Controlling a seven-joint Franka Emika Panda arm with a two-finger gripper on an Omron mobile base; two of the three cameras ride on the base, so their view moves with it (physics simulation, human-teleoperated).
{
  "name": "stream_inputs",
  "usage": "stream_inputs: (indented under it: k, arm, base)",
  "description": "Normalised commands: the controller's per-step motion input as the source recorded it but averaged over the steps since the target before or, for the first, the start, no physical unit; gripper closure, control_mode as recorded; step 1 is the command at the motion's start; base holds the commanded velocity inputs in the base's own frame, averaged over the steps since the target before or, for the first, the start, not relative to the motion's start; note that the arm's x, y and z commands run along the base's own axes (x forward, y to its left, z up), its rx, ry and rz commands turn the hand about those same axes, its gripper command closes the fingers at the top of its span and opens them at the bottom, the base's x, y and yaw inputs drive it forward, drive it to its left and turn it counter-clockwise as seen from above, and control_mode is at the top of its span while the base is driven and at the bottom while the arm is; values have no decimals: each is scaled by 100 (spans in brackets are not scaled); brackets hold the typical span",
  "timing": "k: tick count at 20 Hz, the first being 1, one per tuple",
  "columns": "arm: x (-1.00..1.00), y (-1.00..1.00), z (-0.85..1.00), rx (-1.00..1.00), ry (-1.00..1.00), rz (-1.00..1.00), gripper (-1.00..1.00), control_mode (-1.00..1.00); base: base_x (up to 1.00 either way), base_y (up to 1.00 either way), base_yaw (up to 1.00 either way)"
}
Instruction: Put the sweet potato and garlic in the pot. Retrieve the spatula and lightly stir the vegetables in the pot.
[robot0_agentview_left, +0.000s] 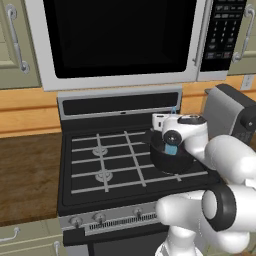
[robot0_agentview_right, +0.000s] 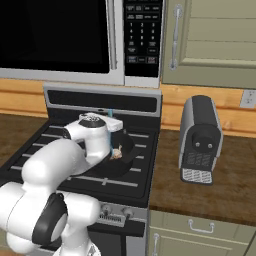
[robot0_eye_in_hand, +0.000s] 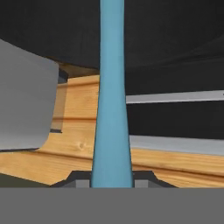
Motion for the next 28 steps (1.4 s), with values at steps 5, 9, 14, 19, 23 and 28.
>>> stream_inputs:
  k: [5,9,14,19,23,28]
  arm:
    - [0,0,-41,0,-5,0,100,-100]
    - [6,0,-30,0,-5,0,100,-100]
    - [17,0,-10,-3,0,0,100,-100]
    - [22,-1,-18,-8,0,0,100,-100]
    - [28,-4,-20,-8,-3,0,100,-100]
    - [32,0,-26,-5,-10,0,100,-100]
  base:
    - [0,0,0]
    - [0,0,0]
    - [0,0,0]
    - [0,0,0]
    - [0,0,0]
    - [0,0,0]
